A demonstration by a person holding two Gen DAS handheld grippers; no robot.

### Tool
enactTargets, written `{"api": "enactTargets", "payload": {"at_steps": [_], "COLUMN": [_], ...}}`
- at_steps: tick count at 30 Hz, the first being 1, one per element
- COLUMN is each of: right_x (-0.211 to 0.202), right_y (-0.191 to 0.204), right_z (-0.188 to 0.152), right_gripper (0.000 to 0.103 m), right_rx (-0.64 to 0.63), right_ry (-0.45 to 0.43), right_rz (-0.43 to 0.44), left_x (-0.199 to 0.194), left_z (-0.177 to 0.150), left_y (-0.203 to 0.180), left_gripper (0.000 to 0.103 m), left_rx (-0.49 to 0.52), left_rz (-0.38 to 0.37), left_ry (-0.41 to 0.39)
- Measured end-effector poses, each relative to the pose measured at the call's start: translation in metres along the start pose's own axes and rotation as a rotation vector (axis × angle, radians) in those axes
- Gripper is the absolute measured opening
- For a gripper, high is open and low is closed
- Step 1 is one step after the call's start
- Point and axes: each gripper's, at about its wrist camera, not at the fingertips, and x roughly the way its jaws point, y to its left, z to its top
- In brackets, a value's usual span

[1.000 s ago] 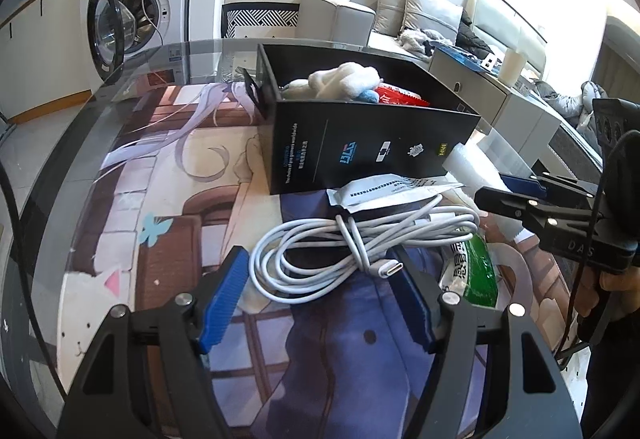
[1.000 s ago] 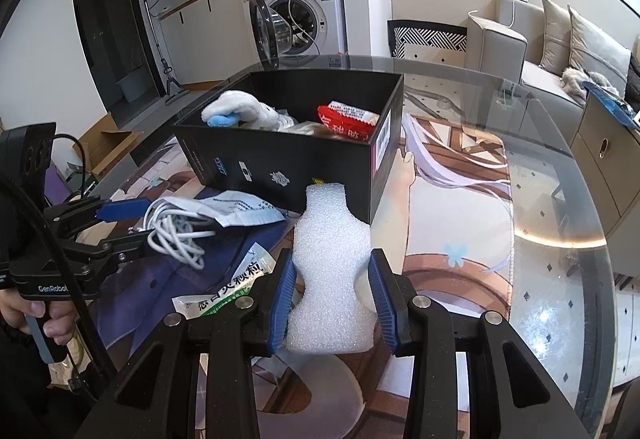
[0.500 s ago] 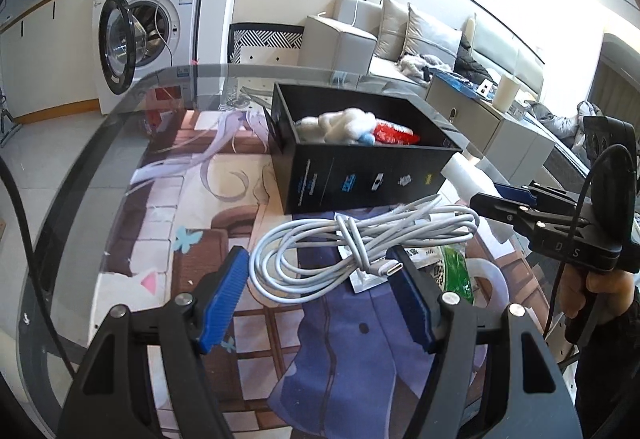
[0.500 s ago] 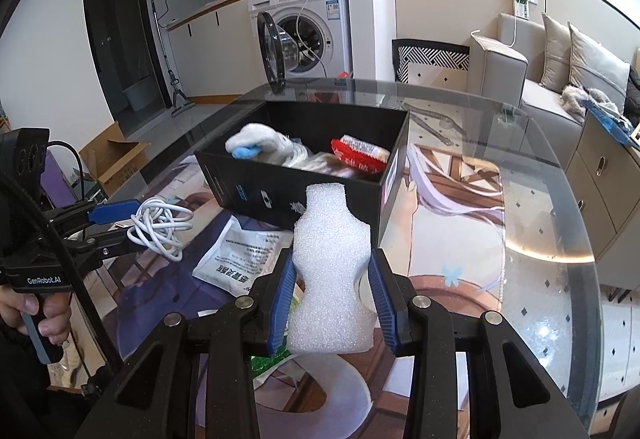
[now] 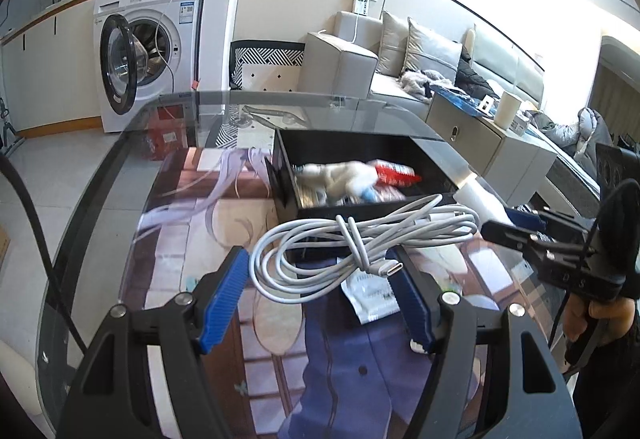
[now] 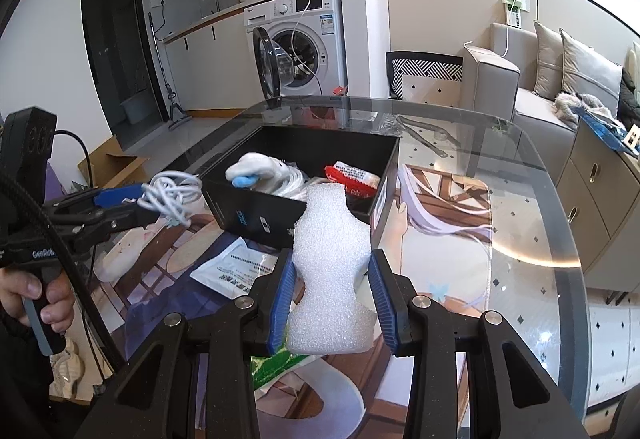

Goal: Organize soft objects
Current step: 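Lift the cable coil and foam piece over the black box with both grippers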

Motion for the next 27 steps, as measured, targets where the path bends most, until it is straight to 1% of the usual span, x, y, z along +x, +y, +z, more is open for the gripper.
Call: {"api": "enactTargets", "payload": {"at_steps": [9, 16, 27], "right_x": [0.008, 0.021, 0.048], "right_y": [0.006, 0.009, 0.006], "right_z": [0.021, 0.035, 0.060], "right_gripper": [0.038, 0.038, 0.038], "right_rx": [-0.024, -0.039, -0.055], "right_ry": [-0.017, -0.015, -0.014], "right_rz": [-0.006, 0.011, 0.003], "left_x": [0.013, 0.022, 0.046], "left_z": [0.021, 0.036, 0.059], "left_y": [0.006, 0.004, 0.000], "left_gripper": [0.070, 0.070, 0.070], "left_rx": [-0.016, -0.003, 0.026], "left_rz": [0.011, 0.019, 0.071], "left_ry": [-0.013, -0.037, -0.056]}}
